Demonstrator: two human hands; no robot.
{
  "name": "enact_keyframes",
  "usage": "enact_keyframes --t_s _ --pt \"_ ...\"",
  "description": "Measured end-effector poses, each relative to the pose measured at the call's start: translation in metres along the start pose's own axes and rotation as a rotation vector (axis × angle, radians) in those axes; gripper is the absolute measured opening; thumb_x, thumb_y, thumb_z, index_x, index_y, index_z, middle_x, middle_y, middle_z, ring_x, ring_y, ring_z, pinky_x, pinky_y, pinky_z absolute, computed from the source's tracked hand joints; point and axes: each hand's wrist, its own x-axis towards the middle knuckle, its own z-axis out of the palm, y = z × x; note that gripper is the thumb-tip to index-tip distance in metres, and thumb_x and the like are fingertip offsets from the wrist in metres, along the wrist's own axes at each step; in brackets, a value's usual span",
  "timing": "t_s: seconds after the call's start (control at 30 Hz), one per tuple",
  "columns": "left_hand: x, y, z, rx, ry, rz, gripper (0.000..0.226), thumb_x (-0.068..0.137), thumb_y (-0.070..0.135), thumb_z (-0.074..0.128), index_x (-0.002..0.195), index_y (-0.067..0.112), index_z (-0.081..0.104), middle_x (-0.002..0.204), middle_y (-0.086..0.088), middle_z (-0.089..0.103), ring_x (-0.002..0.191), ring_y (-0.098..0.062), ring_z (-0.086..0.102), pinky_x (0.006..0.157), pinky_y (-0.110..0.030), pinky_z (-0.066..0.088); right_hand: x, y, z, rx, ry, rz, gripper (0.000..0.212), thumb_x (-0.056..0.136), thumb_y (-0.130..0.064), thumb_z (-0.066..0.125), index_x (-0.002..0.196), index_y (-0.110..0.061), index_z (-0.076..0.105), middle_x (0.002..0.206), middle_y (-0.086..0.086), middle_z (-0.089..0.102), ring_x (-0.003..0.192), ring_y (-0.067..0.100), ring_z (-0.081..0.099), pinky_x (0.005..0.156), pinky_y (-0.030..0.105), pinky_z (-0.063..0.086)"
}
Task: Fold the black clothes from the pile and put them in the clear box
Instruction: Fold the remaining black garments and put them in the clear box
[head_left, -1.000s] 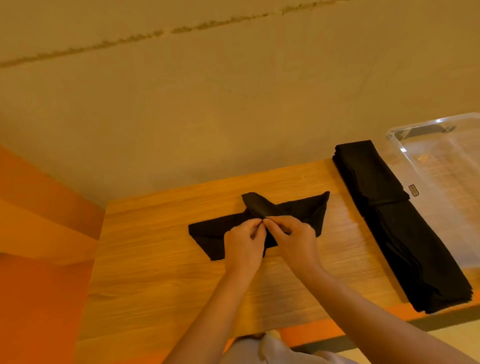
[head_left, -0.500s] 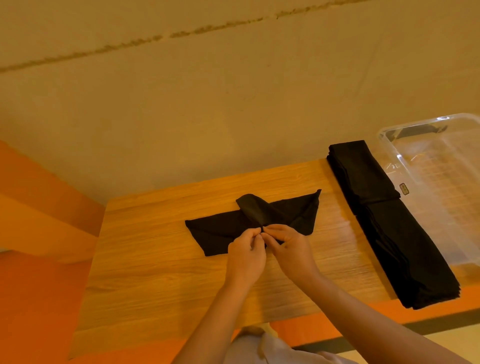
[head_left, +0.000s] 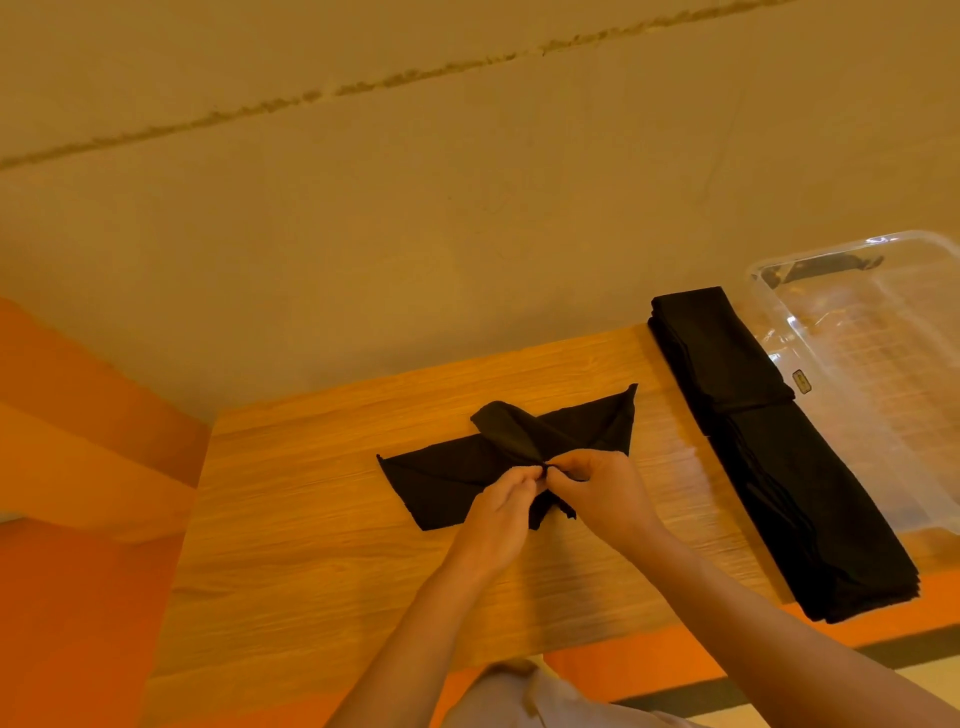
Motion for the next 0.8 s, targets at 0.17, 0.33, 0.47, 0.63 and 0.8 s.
enact_keyframes --t_s 0.17,0.33,0.47,0.63,0.8 --pt "0.022 0.005 -0.008 0.344 0.219 0.165 0.04 0.097 0.025 0.053 0.136 0.027 0.044 0.121 0.01 0.056 0.103 -0.001 0.053 0.077 -0.009 0.043 -0.002 -0.002 -0.011 0.074 0.12 0.056 0.008 0.088 -0.017 0.064 0.086 -0.024 0.069 0.074 -0.003 0.07 0.071 0.01 0.068 0.063 0.028 0.057" --pt "0.068 0.011 -0.011 0.768 0.094 0.382 0.048 0.092 0.034 0.058 0.138 0.031 0.044 0.142 0.008 0.039 0.134 -0.013 0.03 0.108 -0.032 0.021 -0.004 -0.003 -0.023 0.142 0.172 0.087 0.009 0.088 -0.014 0.064 0.084 -0.02 0.067 0.069 0.004 0.069 0.061 0.018 0.066 0.052 0.027 0.052" --pt "0.094 0.015 -0.007 0.924 0.087 0.496 0.026 0.092 0.026 0.054 0.116 0.029 0.063 0.12 0.008 0.059 0.117 -0.013 0.048 0.098 -0.03 0.016 -0.004 -0.004 -0.036 0.13 0.196 0.087 0.008 0.088 -0.012 0.064 0.084 -0.018 0.067 0.07 0.006 0.069 0.059 0.019 0.064 0.048 0.022 0.048" --pt "0.111 0.015 -0.025 0.89 0.225 0.498 0.024 0.095 0.022 0.047 0.109 0.024 0.067 0.103 0.006 0.069 0.099 -0.015 0.059 0.094 -0.027 0.021 0.0 -0.001 -0.061 0.066 0.263 0.064 0.011 0.086 -0.012 0.064 0.08 -0.022 0.066 0.065 -0.002 0.066 0.053 0.003 0.059 0.054 0.022 0.051" --pt "0.124 0.016 -0.061 0.877 0.317 0.573 0.021 0.096 0.008 0.048 0.103 0.017 0.065 0.103 0.001 0.068 0.101 -0.02 0.06 0.088 -0.026 0.02 0.006 -0.003 -0.09 0.035 0.339 -0.006 0.018 0.087 -0.008 0.064 0.08 -0.025 0.065 0.074 0.001 0.069 0.073 0.013 0.068 0.068 0.028 0.059"
